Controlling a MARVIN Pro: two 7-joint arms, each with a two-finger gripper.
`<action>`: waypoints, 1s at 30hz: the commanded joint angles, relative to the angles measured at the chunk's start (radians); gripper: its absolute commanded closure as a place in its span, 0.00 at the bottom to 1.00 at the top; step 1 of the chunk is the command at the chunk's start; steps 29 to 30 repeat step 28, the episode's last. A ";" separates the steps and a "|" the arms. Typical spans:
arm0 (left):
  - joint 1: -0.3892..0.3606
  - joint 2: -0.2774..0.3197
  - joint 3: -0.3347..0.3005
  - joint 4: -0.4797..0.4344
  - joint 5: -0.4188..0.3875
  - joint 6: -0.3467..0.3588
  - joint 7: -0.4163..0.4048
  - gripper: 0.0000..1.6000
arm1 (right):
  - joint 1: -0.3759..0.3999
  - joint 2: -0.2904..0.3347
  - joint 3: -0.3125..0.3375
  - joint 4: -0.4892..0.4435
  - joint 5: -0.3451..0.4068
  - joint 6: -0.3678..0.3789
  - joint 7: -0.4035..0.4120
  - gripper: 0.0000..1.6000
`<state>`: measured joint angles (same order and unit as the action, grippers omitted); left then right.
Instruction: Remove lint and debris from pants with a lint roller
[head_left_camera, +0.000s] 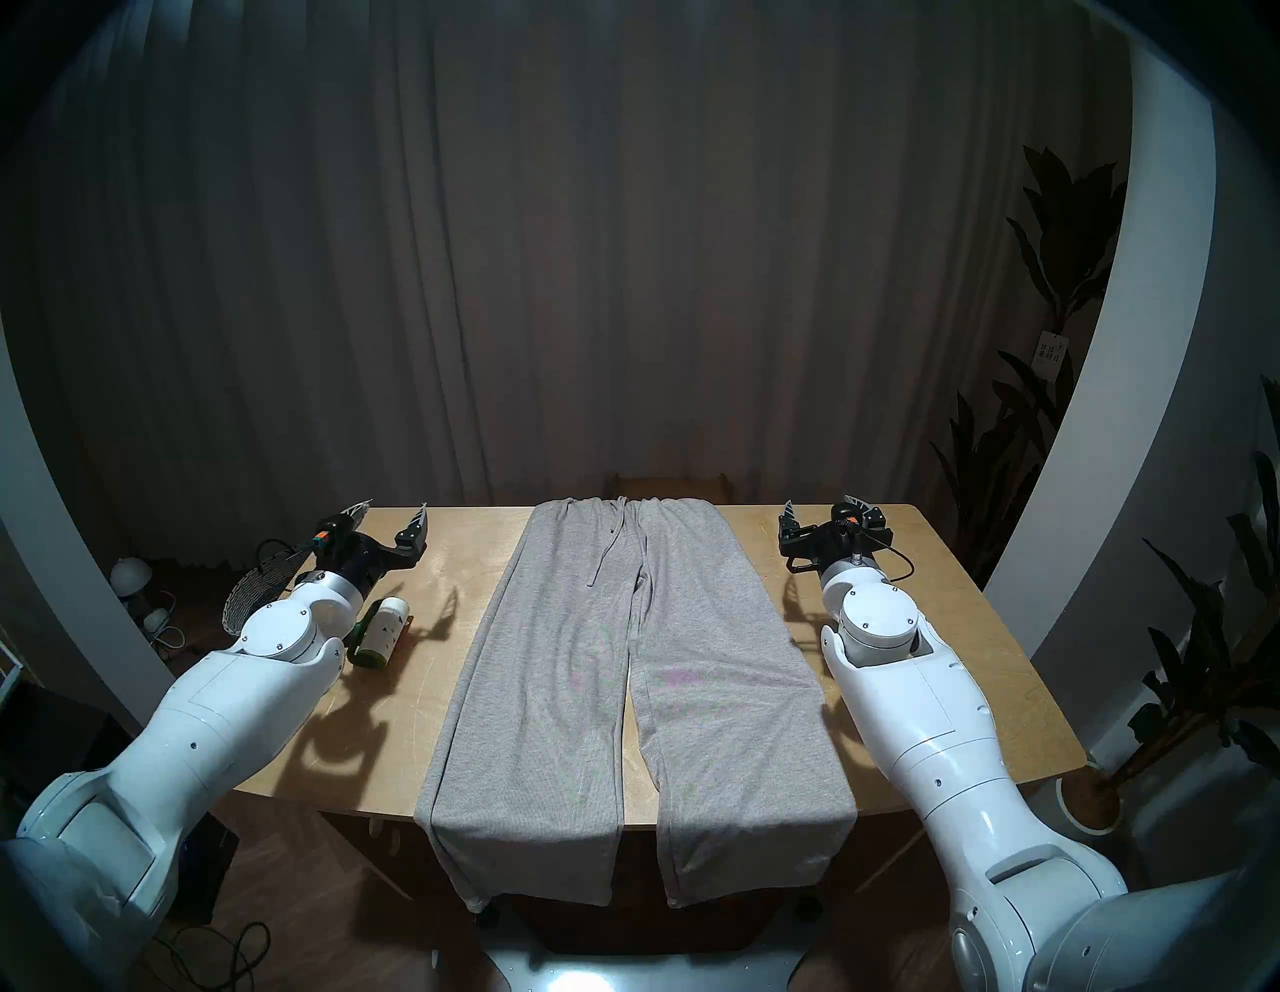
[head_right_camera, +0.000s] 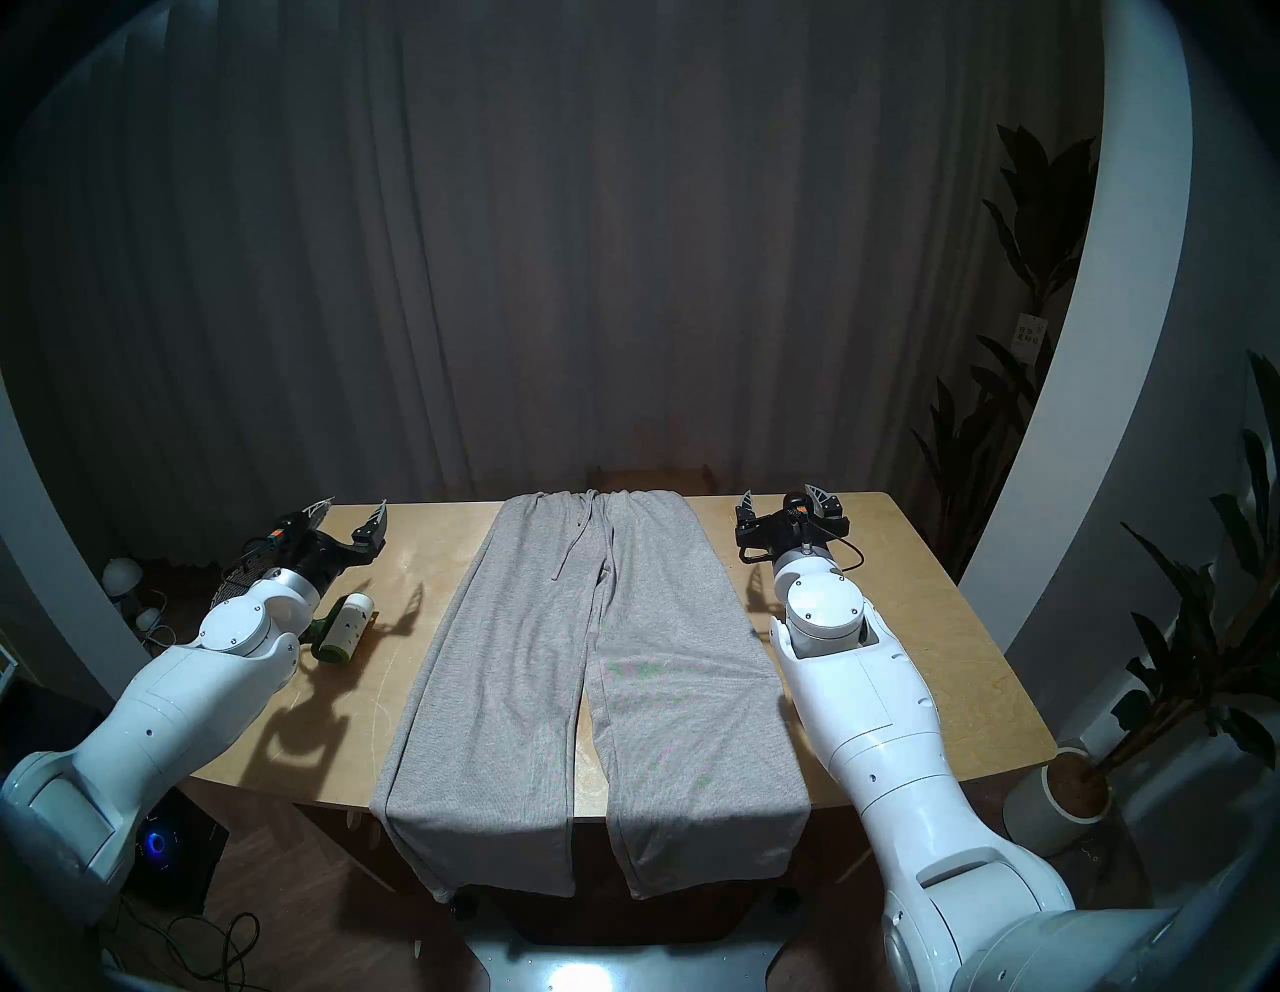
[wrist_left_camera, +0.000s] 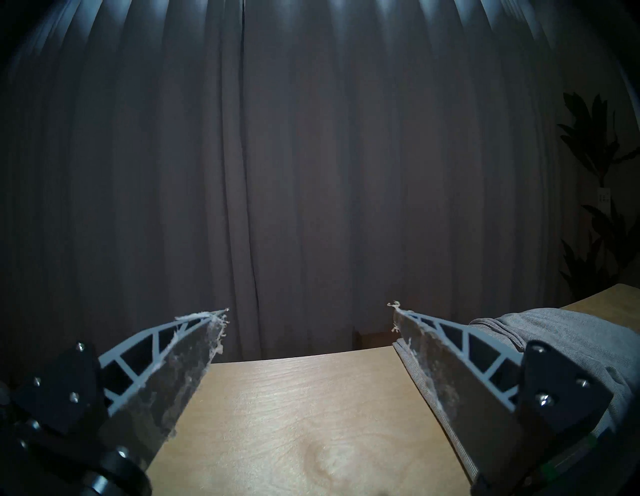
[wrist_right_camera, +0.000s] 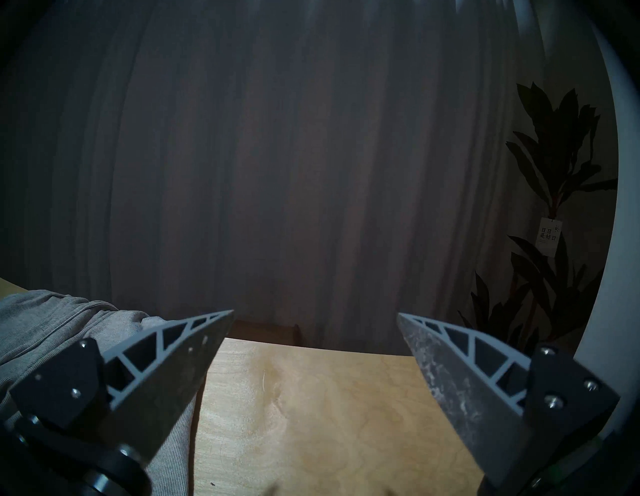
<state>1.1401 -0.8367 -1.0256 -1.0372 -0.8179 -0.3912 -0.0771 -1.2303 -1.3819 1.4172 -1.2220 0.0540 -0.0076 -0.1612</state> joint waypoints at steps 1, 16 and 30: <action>-0.104 -0.073 -0.008 0.074 0.050 -0.056 -0.030 0.00 | 0.045 0.011 -0.010 -0.025 -0.031 0.041 -0.015 0.00; -0.200 -0.161 0.007 0.286 0.077 -0.159 -0.147 0.00 | 0.091 0.026 0.000 0.042 0.018 0.023 0.082 0.00; -0.245 -0.201 -0.005 0.394 0.075 -0.224 -0.226 0.00 | 0.100 0.028 0.003 0.060 0.034 0.005 0.107 0.00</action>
